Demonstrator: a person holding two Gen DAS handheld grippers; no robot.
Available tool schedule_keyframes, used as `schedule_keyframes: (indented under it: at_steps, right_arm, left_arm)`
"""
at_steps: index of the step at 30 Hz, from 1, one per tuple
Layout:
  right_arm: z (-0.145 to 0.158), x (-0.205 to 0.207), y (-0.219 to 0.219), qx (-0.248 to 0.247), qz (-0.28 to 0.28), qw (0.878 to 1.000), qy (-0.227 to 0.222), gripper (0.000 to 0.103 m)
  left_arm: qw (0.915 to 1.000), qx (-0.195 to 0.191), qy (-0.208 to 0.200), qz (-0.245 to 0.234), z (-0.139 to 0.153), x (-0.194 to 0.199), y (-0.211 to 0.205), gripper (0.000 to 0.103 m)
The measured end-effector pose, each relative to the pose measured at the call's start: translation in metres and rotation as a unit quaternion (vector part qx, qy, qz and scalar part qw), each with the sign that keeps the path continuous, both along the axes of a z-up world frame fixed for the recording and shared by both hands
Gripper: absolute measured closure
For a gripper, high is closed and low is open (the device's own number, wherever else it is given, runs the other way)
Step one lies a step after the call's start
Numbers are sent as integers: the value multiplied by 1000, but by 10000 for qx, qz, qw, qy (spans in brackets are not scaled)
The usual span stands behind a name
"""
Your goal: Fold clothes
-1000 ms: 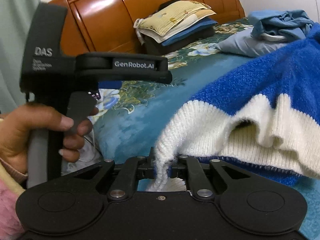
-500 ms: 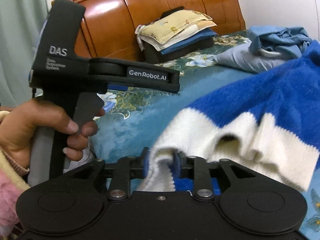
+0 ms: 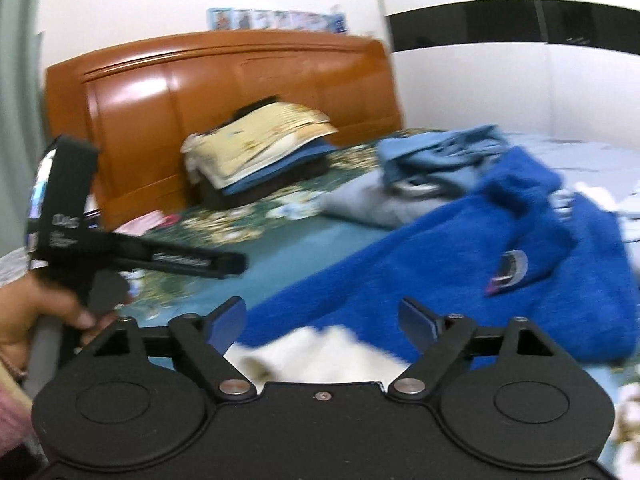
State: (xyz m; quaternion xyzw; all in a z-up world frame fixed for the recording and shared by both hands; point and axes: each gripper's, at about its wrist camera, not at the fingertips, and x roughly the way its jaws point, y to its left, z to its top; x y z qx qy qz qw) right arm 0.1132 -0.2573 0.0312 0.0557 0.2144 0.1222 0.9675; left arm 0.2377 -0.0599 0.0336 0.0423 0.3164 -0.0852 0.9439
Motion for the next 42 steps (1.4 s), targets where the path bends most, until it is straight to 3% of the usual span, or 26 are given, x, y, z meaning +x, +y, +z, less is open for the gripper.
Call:
schedule_keyframes:
  at_steps: [8,13,18,23,29,35,38,42]
  right_arm:
    - [-7,11,-55,-280,-651,9975,-52,1]
    - [-23,26,-86,-306,-1048,9939,139,1]
    - [-45,49,-119,-6,-1590,9864,419,1]
    - [-67,68,-151,498,-2238,9696,857,1]
    - [-87,86,-160,685,-2409,9612,1157,1]
    - [-103,99,-150,906,-2214,9607,1409,1]
    - [-108,106,-142,960,-2202,9590,1504,1]
    - [-111,114,-139,1160,-2223,9562,1512,12]
  left_arm:
    - [9997,12,5,-232,-7,17,-32,0]
    - [9990,-32,60,-439,-16,31,-58,0]
    - [9969,30,210,-756,-32,47,-89,0]
    - [9942,170,365,-995,-51,60,-114,0]
    - [9929,61,525,-1066,-65,67,-118,2]
    - [9916,-6,615,-1137,-70,69,-117,14]
    - [9906,-49,665,-1193,-71,70,-117,31]
    - [9913,-194,621,-1141,-69,71,-108,56]
